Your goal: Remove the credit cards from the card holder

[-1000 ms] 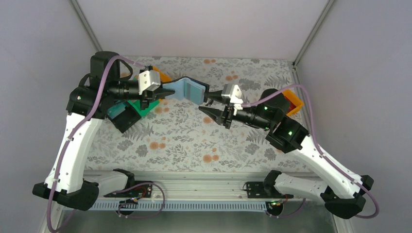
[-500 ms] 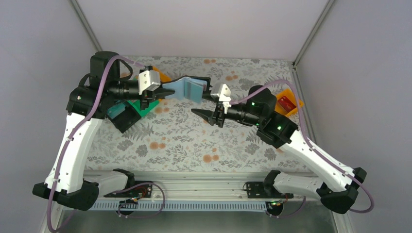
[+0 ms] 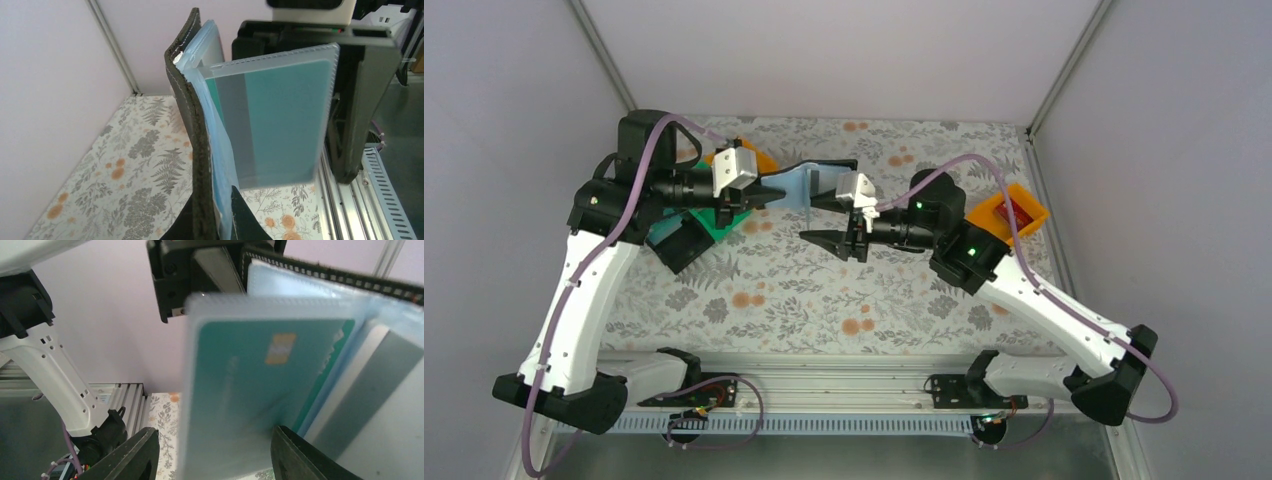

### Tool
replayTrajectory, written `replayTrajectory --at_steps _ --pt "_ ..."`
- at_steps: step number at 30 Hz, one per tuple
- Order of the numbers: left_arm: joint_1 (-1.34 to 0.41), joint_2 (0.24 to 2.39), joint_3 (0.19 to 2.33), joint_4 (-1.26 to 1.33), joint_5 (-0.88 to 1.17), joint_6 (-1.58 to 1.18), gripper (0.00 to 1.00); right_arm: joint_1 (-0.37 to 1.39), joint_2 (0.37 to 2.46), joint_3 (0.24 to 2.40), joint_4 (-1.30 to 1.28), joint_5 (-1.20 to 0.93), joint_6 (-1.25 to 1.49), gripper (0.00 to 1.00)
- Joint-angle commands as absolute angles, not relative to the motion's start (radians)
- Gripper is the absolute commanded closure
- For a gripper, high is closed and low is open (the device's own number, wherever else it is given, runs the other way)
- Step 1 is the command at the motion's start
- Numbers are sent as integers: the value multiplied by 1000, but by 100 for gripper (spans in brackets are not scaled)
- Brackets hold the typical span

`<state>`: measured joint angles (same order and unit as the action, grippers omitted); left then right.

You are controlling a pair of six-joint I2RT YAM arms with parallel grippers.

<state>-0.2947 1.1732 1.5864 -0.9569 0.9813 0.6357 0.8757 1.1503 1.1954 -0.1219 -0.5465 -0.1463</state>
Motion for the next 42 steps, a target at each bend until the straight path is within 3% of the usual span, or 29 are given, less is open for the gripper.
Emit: replayTrajectory --at_steps 1,8,15,18,22,26,29,35,42 --pt "-293 1163 1579 -919 1056 626 97 873 1187 1234 -71 -541 -127 41" --pt "-294 1158 1570 -919 1073 628 98 880 1227 1259 -28 -538 -107 42" --pt "-295 1147 1567 -940 1066 660 98 876 1180 1227 38 -351 -28 59" --pt "-293 1149 1579 -951 1072 672 98 877 1190 1228 38 -282 -7 60" --pt "-294 1148 1589 -954 1073 672 98 878 1208 1229 34 -299 -5 56" --pt "-294 1146 1593 -964 1071 683 98 879 1217 1226 24 -324 -14 38" --pt "-293 1147 1603 -968 1071 688 98 880 1240 1247 4 -446 -30 36" --pt "-294 1149 1610 -968 1068 687 97 882 1228 1230 10 -640 -57 53" --pt "-292 1142 1601 -966 1057 685 98 881 1193 1201 33 -723 -43 74"
